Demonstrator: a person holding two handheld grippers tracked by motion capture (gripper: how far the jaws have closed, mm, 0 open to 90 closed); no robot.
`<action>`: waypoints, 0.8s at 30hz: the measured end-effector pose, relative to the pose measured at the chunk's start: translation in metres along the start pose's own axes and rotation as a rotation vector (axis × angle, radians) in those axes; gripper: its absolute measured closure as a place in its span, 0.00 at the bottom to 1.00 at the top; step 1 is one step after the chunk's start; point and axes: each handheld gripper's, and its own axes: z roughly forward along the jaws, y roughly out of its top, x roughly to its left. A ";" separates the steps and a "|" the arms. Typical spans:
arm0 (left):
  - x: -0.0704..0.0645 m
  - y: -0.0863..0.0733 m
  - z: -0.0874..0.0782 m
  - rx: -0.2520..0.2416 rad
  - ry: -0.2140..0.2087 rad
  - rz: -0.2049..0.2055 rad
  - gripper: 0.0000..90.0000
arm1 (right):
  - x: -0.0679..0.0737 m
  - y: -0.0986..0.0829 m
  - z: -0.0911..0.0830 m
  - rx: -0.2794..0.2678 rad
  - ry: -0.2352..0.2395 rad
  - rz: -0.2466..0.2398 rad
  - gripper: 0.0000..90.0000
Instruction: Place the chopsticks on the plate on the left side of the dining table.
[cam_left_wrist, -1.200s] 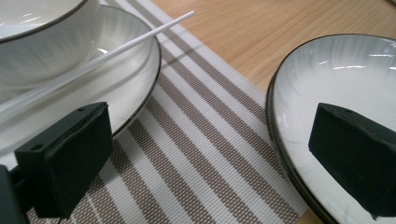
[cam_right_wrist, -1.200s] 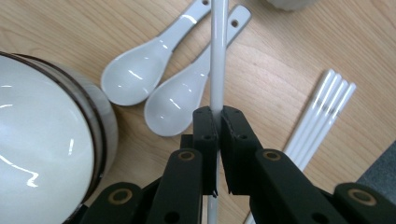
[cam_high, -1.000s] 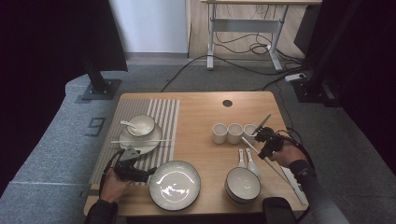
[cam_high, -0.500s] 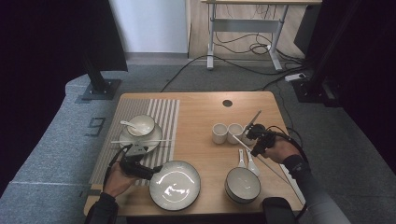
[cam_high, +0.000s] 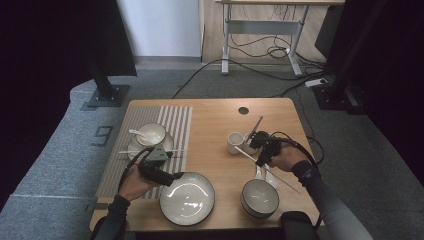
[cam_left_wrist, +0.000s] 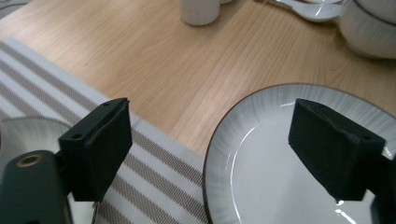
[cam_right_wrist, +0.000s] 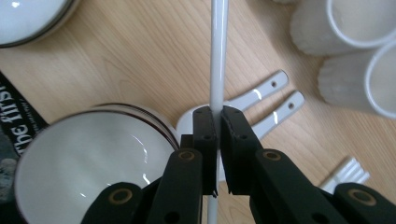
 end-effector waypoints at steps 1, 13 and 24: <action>0.000 0.002 0.001 0.000 -0.004 0.004 0.16 | 0.002 0.003 0.000 0.000 0.003 -0.009 0.94; 0.003 0.030 0.004 -0.021 -0.062 0.059 0.22 | 0.023 0.030 -0.001 0.005 0.046 -0.110 0.94; -0.001 0.056 0.015 -0.017 -0.155 0.143 0.31 | 0.042 0.046 0.001 0.012 0.075 -0.198 0.94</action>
